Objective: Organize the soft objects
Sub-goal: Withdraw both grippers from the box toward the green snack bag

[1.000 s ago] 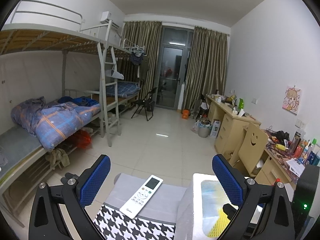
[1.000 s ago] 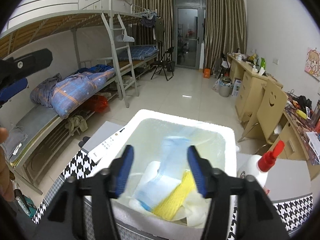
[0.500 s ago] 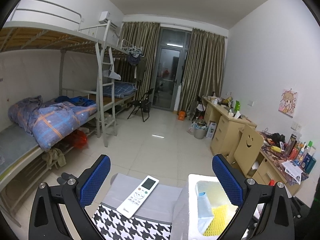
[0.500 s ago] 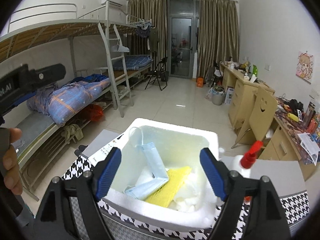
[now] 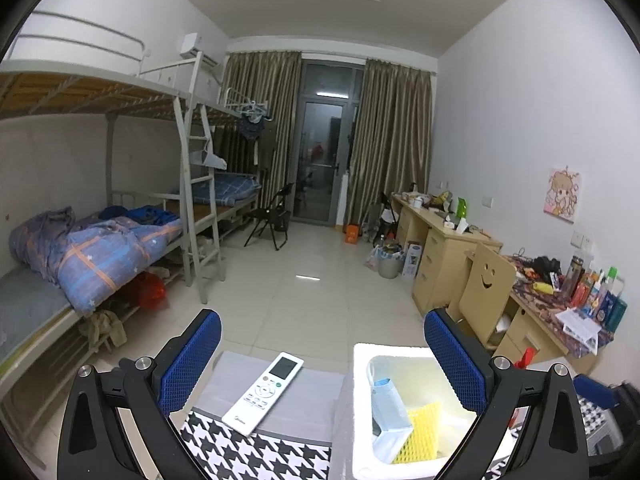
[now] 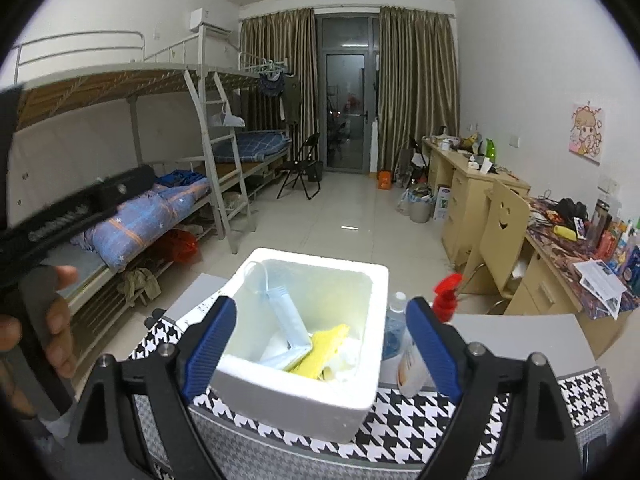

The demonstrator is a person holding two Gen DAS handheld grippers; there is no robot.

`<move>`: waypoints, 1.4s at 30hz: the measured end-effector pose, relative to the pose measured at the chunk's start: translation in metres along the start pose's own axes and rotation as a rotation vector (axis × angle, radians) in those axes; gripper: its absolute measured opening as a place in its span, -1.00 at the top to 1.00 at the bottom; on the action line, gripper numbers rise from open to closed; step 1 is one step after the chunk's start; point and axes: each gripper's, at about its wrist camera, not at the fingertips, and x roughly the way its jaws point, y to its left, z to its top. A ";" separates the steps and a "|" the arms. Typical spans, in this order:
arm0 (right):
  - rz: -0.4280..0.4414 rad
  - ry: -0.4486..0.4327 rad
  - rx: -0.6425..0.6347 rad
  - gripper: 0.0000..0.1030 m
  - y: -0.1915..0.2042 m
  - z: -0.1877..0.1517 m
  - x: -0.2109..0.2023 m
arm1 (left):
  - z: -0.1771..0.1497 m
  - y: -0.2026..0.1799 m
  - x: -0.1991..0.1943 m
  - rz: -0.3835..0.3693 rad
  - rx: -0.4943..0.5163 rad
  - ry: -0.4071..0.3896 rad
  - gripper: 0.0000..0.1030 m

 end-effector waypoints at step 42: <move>-0.126 -0.170 0.075 -0.76 -0.060 -0.084 -0.146 | -0.062 -0.080 -0.113 -0.373 0.137 0.071 -0.98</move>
